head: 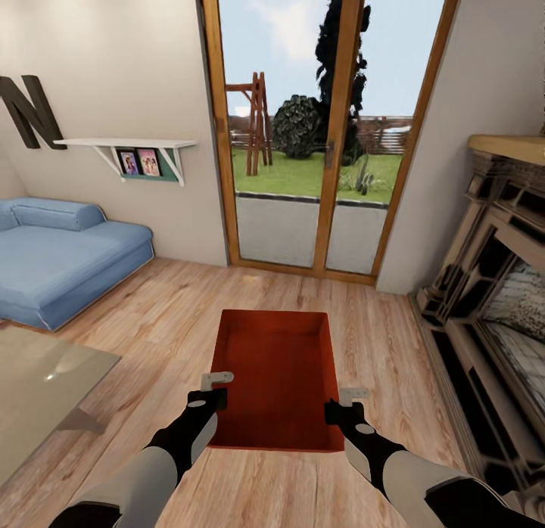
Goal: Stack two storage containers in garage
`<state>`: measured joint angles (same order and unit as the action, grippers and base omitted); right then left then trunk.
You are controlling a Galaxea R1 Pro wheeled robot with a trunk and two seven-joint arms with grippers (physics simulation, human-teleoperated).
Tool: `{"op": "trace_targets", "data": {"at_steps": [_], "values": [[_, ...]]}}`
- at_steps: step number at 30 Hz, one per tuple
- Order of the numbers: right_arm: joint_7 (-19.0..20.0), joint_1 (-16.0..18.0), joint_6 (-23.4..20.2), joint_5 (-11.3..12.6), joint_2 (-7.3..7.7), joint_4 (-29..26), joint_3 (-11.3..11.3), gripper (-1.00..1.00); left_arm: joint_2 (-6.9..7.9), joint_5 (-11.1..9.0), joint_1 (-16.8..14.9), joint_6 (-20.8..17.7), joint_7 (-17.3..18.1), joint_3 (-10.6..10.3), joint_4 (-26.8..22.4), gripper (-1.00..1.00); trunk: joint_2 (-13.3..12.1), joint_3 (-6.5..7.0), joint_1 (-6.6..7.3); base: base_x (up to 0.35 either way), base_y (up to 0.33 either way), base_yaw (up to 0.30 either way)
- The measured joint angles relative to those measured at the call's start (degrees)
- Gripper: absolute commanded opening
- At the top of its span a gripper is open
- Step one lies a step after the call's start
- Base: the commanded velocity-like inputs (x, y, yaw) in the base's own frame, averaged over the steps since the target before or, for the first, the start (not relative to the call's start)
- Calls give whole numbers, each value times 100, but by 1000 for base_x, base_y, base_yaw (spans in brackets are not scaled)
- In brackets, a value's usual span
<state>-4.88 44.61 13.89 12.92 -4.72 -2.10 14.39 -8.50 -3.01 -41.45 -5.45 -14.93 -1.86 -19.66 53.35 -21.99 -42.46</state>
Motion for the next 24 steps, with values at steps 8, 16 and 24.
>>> {"op": "trace_targets", "data": {"at_steps": [8, 16, 24], "values": [[0, 0, -6, 0, 0, 0, 3, -100, 0, 1, 0, 0, 2, 6, 4, -100, 0, 72, 0, 0, 0, 0], [0, 0, -9, -1, 0, -1, 2, -100, 0, 0, 0, -2, 0, 5, 5, -100, 0, 144, 0, 0, 0, 0], [0, 0, -17, -3, 0, -1, 1, -100, 0, -1, 0, -8, -1, 4, 5, -100, 0, 216, 0, 0, 0, 0]]}}
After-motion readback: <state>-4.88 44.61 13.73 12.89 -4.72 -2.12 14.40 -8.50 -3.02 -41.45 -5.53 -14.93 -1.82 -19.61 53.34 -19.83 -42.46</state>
